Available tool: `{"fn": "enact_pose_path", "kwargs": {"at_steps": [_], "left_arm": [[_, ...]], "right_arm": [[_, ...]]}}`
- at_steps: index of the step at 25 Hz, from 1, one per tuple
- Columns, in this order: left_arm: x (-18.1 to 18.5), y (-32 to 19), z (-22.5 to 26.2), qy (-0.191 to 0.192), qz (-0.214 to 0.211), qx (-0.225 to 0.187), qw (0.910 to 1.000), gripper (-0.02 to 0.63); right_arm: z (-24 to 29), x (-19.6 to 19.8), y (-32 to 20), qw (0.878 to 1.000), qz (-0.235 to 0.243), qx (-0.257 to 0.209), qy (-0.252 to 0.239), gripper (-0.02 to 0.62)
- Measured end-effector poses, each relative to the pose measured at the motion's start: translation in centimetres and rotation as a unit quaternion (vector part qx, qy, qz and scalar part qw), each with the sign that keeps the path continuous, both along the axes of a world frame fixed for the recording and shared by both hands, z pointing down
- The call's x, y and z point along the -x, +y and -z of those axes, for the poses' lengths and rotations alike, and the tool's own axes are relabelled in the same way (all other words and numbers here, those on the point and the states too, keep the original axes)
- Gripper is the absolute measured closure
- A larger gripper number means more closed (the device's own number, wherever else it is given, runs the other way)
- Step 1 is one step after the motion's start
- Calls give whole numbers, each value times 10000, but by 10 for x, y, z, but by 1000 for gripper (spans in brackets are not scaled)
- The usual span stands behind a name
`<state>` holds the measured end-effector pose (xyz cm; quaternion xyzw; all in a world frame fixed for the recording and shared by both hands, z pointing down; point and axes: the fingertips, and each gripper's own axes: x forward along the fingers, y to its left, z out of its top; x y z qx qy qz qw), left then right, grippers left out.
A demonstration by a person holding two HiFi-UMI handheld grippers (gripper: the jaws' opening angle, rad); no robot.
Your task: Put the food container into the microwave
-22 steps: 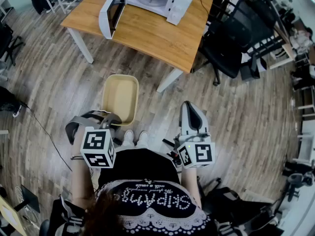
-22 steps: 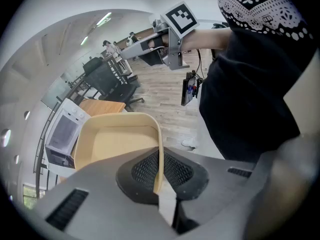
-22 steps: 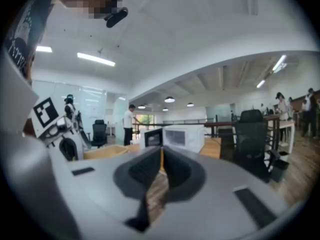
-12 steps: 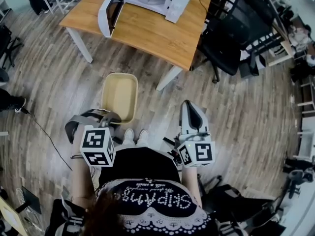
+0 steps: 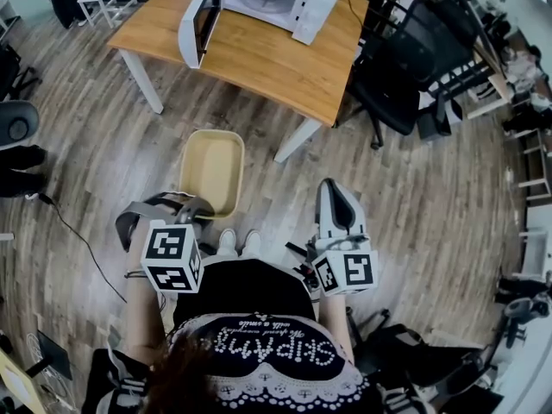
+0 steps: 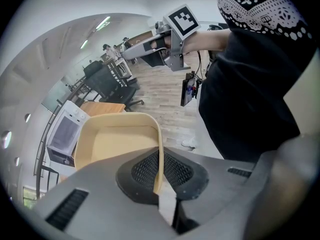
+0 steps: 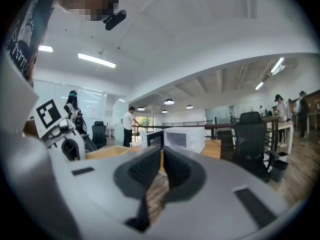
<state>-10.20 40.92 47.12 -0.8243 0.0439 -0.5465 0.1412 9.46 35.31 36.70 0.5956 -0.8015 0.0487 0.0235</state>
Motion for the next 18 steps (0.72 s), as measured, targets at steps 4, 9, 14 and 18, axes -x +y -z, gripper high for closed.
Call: {"fn": "enact_pose_path", "kwargs": {"at_steps": [4,9,14,18], "left_arm": [[20,4,7,38,-35,-3,10000,571],[45,9,6,62,-4,26,10000,571],[66,13,2,130,38,82,9999,571],[72,13,2,162,66,73,9998,571]], "right_arm": [[6,13,7,9999,-113,32,8,557],[4,29,19,9998,-191,106,21,557],[-6,44,26,9993,-245,264,37,557],[-11,46,29,9989,-307,354,9,557]]}}
